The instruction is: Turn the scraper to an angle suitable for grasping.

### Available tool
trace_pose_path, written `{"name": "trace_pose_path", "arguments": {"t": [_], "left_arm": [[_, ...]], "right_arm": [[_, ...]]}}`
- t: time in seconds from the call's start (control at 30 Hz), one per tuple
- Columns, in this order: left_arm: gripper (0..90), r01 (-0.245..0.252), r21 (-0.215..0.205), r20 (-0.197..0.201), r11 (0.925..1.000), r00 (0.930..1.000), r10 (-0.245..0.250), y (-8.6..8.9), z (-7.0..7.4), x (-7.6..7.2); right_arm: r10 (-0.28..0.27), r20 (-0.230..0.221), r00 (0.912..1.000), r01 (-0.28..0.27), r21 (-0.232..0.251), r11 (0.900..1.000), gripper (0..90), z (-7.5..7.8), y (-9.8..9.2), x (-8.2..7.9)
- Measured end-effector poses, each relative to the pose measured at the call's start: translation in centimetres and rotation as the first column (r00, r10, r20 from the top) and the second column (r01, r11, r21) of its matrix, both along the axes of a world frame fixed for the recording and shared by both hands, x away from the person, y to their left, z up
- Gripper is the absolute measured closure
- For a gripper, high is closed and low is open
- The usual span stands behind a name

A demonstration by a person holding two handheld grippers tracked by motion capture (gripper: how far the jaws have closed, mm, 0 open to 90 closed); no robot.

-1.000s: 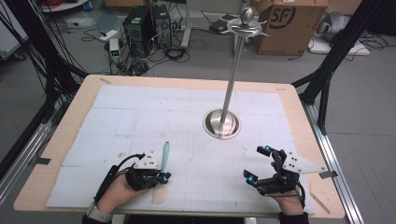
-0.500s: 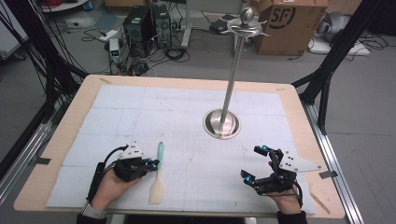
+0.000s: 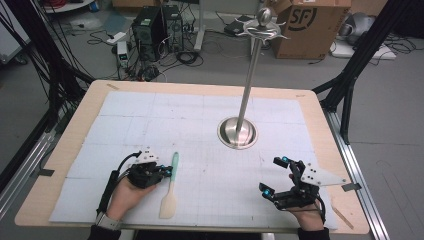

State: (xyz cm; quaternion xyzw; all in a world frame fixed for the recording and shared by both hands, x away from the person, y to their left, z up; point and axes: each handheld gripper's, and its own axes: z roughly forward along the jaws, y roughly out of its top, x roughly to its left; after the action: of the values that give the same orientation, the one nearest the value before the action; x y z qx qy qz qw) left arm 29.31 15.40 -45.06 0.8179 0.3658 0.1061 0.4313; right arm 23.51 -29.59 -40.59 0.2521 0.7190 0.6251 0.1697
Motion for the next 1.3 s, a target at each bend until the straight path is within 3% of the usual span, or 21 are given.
{"name": "trace_pose_path", "arguments": {"t": [0.43,0.6,0.7,0.77,0.93,1.0,1.03,1.17,1.23,1.3], "left_arm": [[90.0,0.089,0.023,0.005,0.9957,0.996,-0.09,-3.2,0.2,-0.5],[90.0,0.147,0.05,0.007,0.9878,0.989,-0.148,-4.8,0.3,-1.2],[90.0,0.202,0.066,0.004,0.9771,0.9792,-0.203,-6.1,0.5,-1.9],[90.0,0.215,0.07,0.005,0.9742,0.9764,-0.216,-6.4,0.5,-2.1],[90.0,0.224,0.097,0.054,0.9699,0.9718,-0.229,-6.9,0.7,-2.6],[90.0,0.22,0.079,0.081,0.9724,0.9708,-0.226,-6.6,1.2,-3.2],[90.0,0.233,0.069,0.085,0.9701,0.9675,-0.238,-6.5,1.5,-3.5],[90.0,0.269,0.058,0.052,0.9615,0.961,-0.272,-6.5,1.7,-4.4],[90.0,0.298,0.054,0.021,0.953,0.9538,-0.3,-6.8,1.7,-5.1],[90.0,0.305,0.056,0.017,0.9508,0.9519,-0.306,-6.9,1.7,-5.3]], "right_arm": [[0.003,-0.001,1.0,-0.003,0.004,1.0,2.5,0.0,-0.1,0.0],[-0.001,0.003,1.0,0.001,0.007,1.0,2.5,0.0,-0.3,0.0],[-0.002,-0.001,1.0,0.002,0.01,1.0,2.5,0.0,-0.3,-0.1],[-0.001,-0.002,1.0,0.001,0.008,1.0,2.5,0.0,-0.3,-0.1],[-0.003,0.002,1.0,0.003,0.004,1.0,2.5,-0.1,-0.3,-0.1],[-0.003,-0.002,1.0,0.003,0.006,1.0,2.5,-0.1,-0.4,-0.1],[-0.004,-0.002,1.0,0.004,0.007,1.0,2.4,-0.1,-0.4,0.0],[-0.004,-0.01,0.9999,0.004,0.007,1.0,2.5,-0.2,-0.4,0.0],[-0.001,-0.005,1.0,0.001,0.003,1.0,2.5,-0.2,-0.4,0.1],[0.005,-0.007,1.0,-0.005,0.004,1.0,2.4,-0.2,-0.3,0.1]]}}
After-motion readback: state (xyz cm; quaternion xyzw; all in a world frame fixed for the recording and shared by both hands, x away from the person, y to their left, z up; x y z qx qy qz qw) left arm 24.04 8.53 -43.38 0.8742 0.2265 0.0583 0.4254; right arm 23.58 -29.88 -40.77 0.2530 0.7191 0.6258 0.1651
